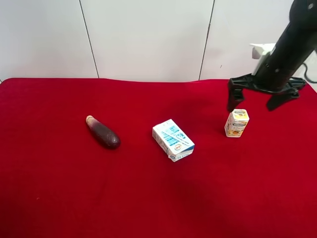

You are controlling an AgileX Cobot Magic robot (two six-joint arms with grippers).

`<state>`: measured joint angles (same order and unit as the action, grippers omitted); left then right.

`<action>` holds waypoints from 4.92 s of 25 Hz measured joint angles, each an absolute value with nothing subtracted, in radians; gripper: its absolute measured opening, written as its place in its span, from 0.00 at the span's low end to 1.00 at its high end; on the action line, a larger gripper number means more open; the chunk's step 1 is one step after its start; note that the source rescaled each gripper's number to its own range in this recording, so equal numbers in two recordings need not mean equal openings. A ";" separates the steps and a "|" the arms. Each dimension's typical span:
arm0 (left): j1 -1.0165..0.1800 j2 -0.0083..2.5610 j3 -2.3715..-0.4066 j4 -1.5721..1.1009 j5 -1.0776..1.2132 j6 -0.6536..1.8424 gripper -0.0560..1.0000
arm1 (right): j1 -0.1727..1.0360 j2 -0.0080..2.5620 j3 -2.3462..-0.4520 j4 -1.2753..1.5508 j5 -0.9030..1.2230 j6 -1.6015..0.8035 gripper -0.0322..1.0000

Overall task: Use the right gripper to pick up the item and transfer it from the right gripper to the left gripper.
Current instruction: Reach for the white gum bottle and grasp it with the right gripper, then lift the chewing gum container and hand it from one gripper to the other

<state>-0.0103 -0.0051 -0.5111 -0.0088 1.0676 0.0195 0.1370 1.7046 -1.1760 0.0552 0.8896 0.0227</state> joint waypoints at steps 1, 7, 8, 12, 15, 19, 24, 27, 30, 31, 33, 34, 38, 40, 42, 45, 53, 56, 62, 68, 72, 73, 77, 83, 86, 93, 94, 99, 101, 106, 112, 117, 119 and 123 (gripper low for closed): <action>-0.010 -0.005 -0.511 -0.009 1.068 0.020 1.00 | 0.137 1.716 -1.176 0.055 0.868 0.035 1.00; -0.010 -0.005 -0.511 -0.009 1.068 0.020 1.00 | 0.137 1.777 -1.176 0.053 0.795 0.075 1.00; -0.010 -0.005 -0.511 -0.009 1.068 0.020 1.00 | 0.137 1.792 -1.176 0.053 0.795 0.075 1.00; -0.010 -0.005 -0.511 -0.009 1.068 0.020 1.00 | 0.137 1.845 -1.176 0.053 0.778 0.082 1.00; -0.010 -0.005 -0.511 -0.009 1.068 0.020 1.00 | 0.137 1.869 -1.176 0.053 0.752 0.082 1.00; -0.010 -0.005 -0.511 -0.009 1.068 0.020 1.00 | 0.137 1.887 -1.176 0.053 0.728 0.083 0.93; -0.010 -0.005 -0.511 -0.009 1.068 0.020 1.00 | 0.137 1.892 -1.176 0.052 0.711 0.091 0.87; -0.010 -0.005 -0.511 -0.009 1.068 0.020 1.00 | 0.137 1.897 -1.176 0.052 0.697 0.112 0.83; -0.010 -0.005 -0.511 -0.009 1.068 0.020 1.00 | 0.137 1.911 -1.176 0.052 0.697 0.126 0.70; -0.010 -0.005 -0.511 -0.009 1.068 0.020 1.00 | 0.137 1.914 -1.176 0.052 0.698 0.127 0.63; -0.010 -0.005 -0.511 -0.009 1.068 0.020 1.00 | 0.137 1.919 -1.176 0.052 0.698 0.130 0.53; -0.010 -0.005 -0.511 -0.009 1.068 0.020 1.00 | 0.137 1.921 -1.176 0.052 0.698 0.132 0.48; -0.010 -0.005 -0.511 -0.009 1.068 0.020 1.00 | 0.137 1.922 -1.176 0.052 0.698 0.133 0.25; -0.010 -0.005 -0.511 -0.009 1.068 0.020 1.00 | 0.137 1.922 -1.176 0.051 0.698 0.133 0.03; -0.010 -0.005 -0.511 -0.009 1.068 0.020 1.00 | 0.137 1.922 -1.176 0.051 0.698 0.133 0.04; -0.010 -0.005 -0.511 -0.009 1.068 0.020 1.00 | 0.137 1.922 -1.176 0.051 0.698 0.133 0.04; -0.010 -0.005 -0.511 -0.009 1.068 0.020 1.00 | 0.137 1.847 -1.176 0.052 0.729 0.125 0.04; -0.010 -0.005 -0.511 -0.009 1.068 0.020 1.00 | 0.137 1.775 -1.176 0.052 0.761 0.098 0.04; -0.010 -0.005 -0.511 -0.009 1.068 0.020 1.00 | 0.137 1.659 -1.176 0.059 0.842 0.016 0.04; -0.010 -0.005 -0.511 -0.009 1.068 0.020 1.00 | 0.137 1.567 -1.176 0.163 0.899 -0.088 0.04; -0.010 -0.005 -0.511 -0.009 1.067 0.020 1.00 | 0.138 1.531 -1.176 0.268 0.943 -0.193 0.04; -0.010 -0.005 -0.511 -0.009 1.067 0.020 1.00 | 0.143 1.524 -1.176 0.287 0.950 -0.217 0.04; -0.010 -0.005 -0.511 -0.009 1.067 0.020 1.00 | 0.201 1.504 -1.176 0.347 0.985 -0.303 0.04; -0.010 -0.004 -0.511 -0.035 1.067 0.081 1.00 | 0.313 1.500 -1.176 0.364 1.016 -0.355 0.04; -0.010 0.031 -0.526 -0.097 1.078 0.178 1.00 | 0.361 1.500 -1.176 0.386 1.016 -0.372 0.04; -0.127 0.197 -0.656 -0.281 1.092 0.309 1.00 | 0.496 1.500 -1.176 0.466 1.013 -0.417 0.04; -0.160 0.218 -0.670 -0.286 1.103 0.319 1.00 | 0.515 1.500 -1.176 0.476 1.011 -0.418 0.04; -0.297 0.304 -0.698 -0.264 1.127 0.347 1.00 | 0.593 1.500 -1.176 0.531 0.979 -0.407 0.04; -0.350 0.339 -0.699 -0.241 1.127 0.349 1.00 | 0.619 1.500 -1.176 0.567 0.958 -0.403 0.04; -0.465 0.420 -0.699 -0.190 1.116 0.351 1.00 | 0.660 1.500 -1.176 0.648 0.893 -0.387 0.04; -0.599 0.549 -0.699 -0.143 1.042 0.352 1.00 | 0.685 1.500 -1.176 0.671 0.840 -0.402 0.04; -0.680 0.657 -0.699 -0.134 0.975 0.369 1.00 | 0.688 1.500 -1.176 0.681 0.830 -0.493 0.04; -0.702 0.695 -0.699 -0.134 0.948 0.379 1.00 | 0.688 1.500 -1.176 0.682 0.830 -0.535 0.04; -0.730 0.761 -0.700 -0.134 0.911 0.384 1.00 | 0.688 1.500 -1.176 0.682 0.830 -0.650 0.04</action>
